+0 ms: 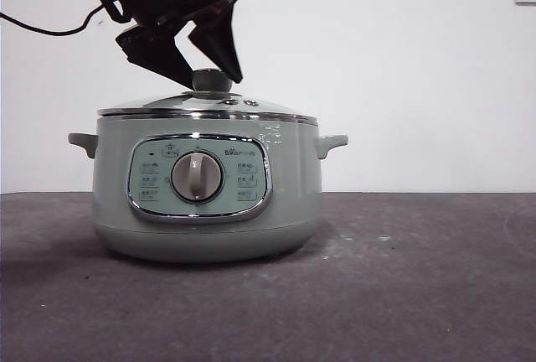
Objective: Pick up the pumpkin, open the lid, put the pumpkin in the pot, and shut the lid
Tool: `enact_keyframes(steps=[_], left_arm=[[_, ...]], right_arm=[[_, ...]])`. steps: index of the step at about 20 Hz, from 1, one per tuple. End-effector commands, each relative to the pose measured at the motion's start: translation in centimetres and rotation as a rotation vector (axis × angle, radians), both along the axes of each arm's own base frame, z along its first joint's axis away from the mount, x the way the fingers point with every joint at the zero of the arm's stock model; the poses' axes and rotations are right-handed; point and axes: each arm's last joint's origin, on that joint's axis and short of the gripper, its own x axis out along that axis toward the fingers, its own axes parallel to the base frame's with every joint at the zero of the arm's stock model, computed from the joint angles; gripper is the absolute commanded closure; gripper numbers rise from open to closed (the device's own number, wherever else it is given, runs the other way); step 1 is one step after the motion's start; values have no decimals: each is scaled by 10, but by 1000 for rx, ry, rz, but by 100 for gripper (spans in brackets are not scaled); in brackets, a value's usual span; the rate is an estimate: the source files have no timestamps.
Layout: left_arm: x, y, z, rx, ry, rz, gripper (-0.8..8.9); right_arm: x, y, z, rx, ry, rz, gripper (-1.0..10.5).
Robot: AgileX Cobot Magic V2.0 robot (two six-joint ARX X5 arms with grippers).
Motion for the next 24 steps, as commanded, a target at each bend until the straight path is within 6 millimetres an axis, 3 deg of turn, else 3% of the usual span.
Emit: enact_keyframes(steps=[1,5,8,15,16,17,19,20,21,24], left_arm=[[-1,-1,1,6,-8,-12,241],[-11,4,16,-4,-29,-12,241],[-30,14,36,-15,-49,-13,242],[-109,50,74,-46,112,-123,254],[-121,55,78,-60,136,-147,307],[-132,59,81,-73,157,-168,436],[-151,68,87,-93,178,-196,786],[-158,71,90,-102,180,-206,819],[-165,74,92,-106,174,-209,819],[-176,80,97,-114,148,-209,818]], right_arm=[[-1,1,0,21,21,28,351],[-2,1,-3,8,46,34,351],[-4,2,-7,3,114,92,351],[-11,4,-12,65,253,272,354],[-12,5,-12,75,273,300,371],[-13,4,-13,79,290,315,449],[-15,3,-15,69,317,320,734],[-15,3,-15,59,323,323,899],[-16,3,-16,49,323,329,952],[-16,2,-16,48,321,326,946]])
